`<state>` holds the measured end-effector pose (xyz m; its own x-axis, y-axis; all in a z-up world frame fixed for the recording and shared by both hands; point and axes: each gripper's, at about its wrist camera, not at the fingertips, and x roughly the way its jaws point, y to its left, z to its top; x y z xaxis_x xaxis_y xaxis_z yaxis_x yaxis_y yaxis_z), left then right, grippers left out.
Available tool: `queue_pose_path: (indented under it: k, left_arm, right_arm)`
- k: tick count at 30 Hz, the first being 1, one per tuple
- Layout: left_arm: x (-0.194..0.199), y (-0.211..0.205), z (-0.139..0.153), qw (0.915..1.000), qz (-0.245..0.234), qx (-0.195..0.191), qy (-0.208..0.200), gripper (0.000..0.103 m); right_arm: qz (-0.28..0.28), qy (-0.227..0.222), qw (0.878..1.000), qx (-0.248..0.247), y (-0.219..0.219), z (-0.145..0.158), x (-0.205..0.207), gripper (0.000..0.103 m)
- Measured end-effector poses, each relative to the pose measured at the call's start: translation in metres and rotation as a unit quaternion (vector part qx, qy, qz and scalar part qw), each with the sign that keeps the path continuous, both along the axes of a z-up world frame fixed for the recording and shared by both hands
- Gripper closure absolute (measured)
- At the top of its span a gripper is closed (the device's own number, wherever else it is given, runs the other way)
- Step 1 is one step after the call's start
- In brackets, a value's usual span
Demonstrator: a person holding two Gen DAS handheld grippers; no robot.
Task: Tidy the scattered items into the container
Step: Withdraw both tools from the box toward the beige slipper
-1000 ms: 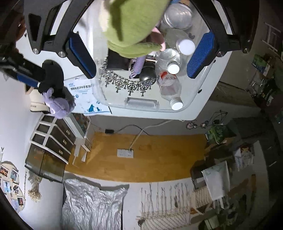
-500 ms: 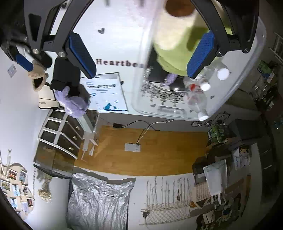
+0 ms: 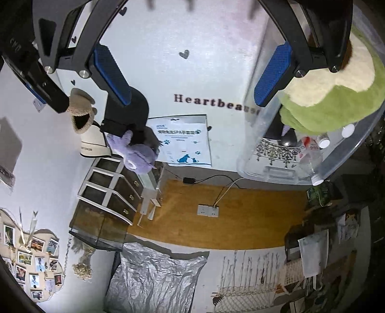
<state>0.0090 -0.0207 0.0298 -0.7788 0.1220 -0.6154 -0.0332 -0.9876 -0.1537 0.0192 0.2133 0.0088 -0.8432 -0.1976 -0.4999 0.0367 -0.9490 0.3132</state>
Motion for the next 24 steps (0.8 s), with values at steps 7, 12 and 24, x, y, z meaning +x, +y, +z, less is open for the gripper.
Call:
queue_pose_path:
  k: [7, 12, 24]
  left_arm:
    - [-0.002, 0.013, -0.007, 0.9987, 0.002, 0.047, -0.02, 0.0]
    - [-0.01, 0.033, -0.012, 0.998, 0.001, 0.049, -0.039, 0.0]
    - [-0.027, 0.064, -0.016, 0.9983, -0.009, 0.036, -0.044, 0.0]
  right_arm:
    - [0.034, -0.019, 0.999, -0.018, 0.019, -0.007, -0.012, 0.0]
    - [0.027, -0.035, 0.999, 0.005, 0.031, -0.013, -0.025, 0.0]
    - [-0.081, -0.115, 0.986, 0.087, 0.126, -0.066, -0.085, 0.0]
